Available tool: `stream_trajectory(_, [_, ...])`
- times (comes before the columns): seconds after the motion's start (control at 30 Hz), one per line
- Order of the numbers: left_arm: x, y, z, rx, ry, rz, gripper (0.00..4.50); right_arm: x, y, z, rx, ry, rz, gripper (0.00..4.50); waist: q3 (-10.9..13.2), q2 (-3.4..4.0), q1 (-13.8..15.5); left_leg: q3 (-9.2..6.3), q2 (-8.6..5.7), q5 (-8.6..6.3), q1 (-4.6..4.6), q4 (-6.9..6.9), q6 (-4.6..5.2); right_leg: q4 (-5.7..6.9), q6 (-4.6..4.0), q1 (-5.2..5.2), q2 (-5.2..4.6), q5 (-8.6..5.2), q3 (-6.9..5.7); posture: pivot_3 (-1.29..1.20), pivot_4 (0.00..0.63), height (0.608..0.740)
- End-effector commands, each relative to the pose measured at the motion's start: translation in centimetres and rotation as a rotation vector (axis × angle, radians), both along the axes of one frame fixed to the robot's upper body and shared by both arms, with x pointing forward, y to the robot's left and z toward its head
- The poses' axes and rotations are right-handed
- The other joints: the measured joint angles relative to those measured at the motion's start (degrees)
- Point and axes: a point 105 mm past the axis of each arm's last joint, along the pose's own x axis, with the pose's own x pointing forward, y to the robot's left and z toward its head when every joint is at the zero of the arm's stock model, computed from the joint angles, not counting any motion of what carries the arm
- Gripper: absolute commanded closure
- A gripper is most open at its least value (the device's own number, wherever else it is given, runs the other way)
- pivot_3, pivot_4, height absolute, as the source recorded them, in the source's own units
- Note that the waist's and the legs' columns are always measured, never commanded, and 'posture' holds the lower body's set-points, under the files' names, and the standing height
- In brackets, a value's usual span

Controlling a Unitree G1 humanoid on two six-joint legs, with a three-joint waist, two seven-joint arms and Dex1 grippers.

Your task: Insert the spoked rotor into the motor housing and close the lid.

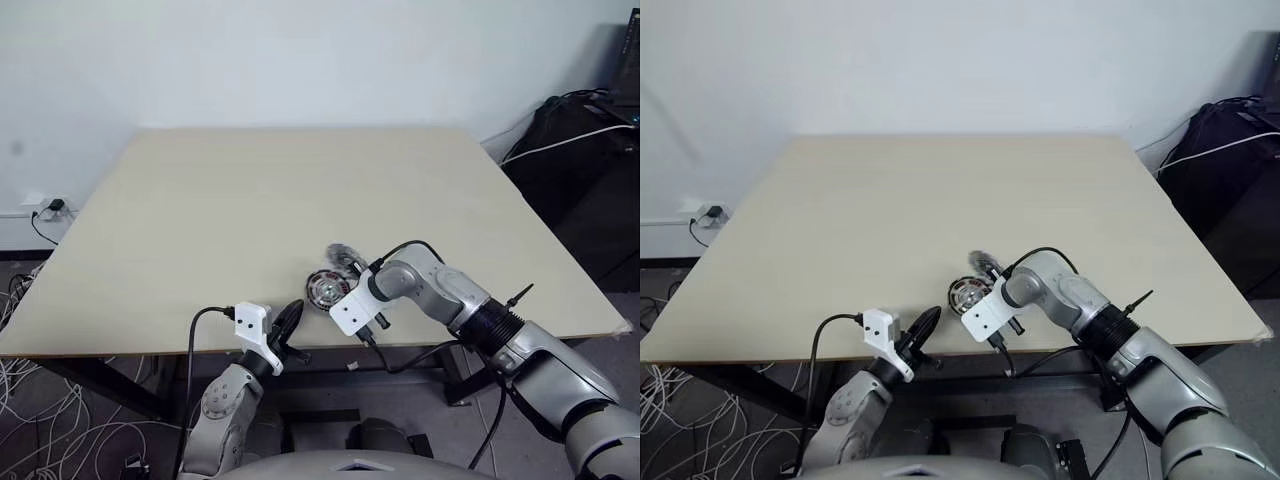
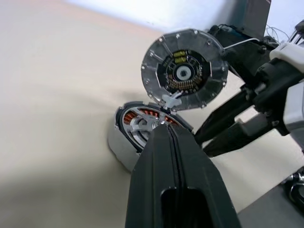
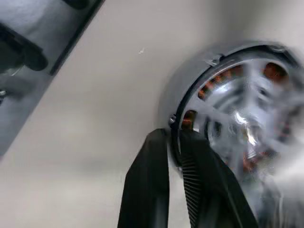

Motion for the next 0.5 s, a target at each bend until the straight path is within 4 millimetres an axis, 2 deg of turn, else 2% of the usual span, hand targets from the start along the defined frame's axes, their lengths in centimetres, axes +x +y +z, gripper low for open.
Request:
stream_trajectory(0.03, [0.39, -0.55, 1.78, -0.026, -0.059, -0.007, 4.50, 0.65, -0.14, 0.96, 0.006, -0.033, 0.000, 4.39, 0.00, 0.00, -0.04, 0.00, 0.00, 0.00, 0.00, 0.00, 0.00, 0.00, 0.00, 0.00, -0.01, 0.00, -0.01, 0.00, 0.000, 0.740])
stream_trajectory(0.5, [0.62, -1.02, 2.37, -0.030, -0.057, -0.007, 4.50, 0.83, -0.65, 1.67, -0.027, -0.063, 0.037, 4.39, 0.00, 0.00, 0.15, -0.01, -0.01, 0.01, -0.01, 0.01, 0.00, 0.01, 0.00, 0.01, 0.08, 0.00, -0.02, 0.00, 0.000, 0.740])
